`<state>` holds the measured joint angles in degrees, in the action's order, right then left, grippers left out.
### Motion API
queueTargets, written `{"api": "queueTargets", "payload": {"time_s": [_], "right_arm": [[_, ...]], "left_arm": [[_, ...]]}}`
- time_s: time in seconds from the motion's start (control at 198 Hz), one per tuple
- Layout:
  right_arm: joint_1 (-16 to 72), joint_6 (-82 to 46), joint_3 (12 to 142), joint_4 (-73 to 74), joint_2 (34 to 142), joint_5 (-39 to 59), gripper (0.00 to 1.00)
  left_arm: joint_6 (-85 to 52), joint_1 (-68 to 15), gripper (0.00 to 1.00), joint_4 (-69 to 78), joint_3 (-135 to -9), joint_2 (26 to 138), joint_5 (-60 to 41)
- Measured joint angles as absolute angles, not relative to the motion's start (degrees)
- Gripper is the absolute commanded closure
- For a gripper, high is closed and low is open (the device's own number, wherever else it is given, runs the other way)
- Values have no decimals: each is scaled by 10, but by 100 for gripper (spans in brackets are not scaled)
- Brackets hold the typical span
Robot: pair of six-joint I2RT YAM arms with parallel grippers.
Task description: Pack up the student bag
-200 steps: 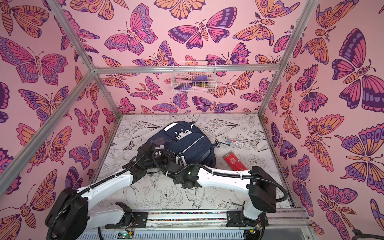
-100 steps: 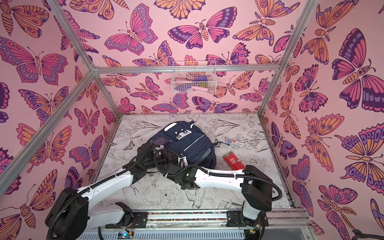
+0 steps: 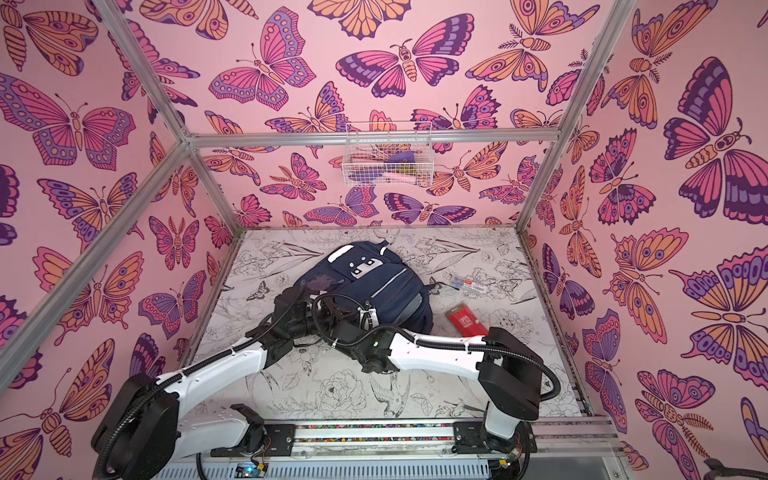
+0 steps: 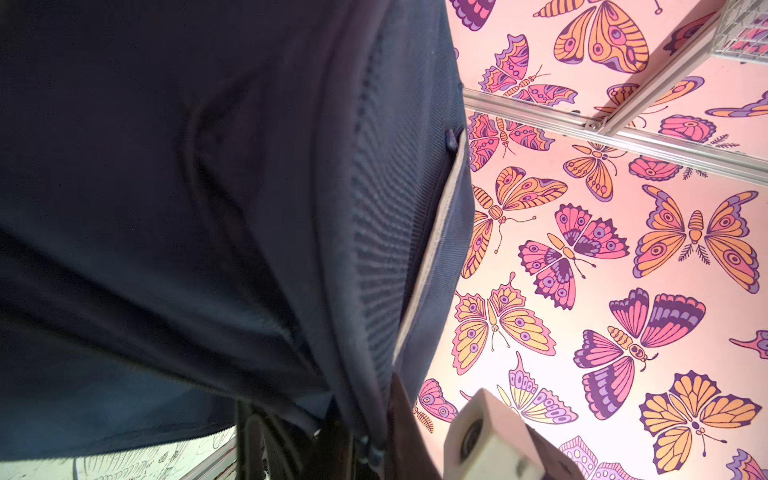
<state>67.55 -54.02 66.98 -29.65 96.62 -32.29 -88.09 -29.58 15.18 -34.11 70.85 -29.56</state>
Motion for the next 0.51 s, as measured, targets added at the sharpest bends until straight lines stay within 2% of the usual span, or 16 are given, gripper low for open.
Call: {"api": "queueTargets", "payload": {"time_s": [0.045,0.247,0.505], "right_arm": [[675,-542,673,-300,968,-323,100],[674,-542,684,-321,969,-312,100],[670,-556,696,-387,940,-245,100]], "left_arm": [[-880,-296,100,152,-341,708,-296],[-877,-296,100,154,-340,710,-296],[-854,-285,100,142,-340,715,-308]]}}
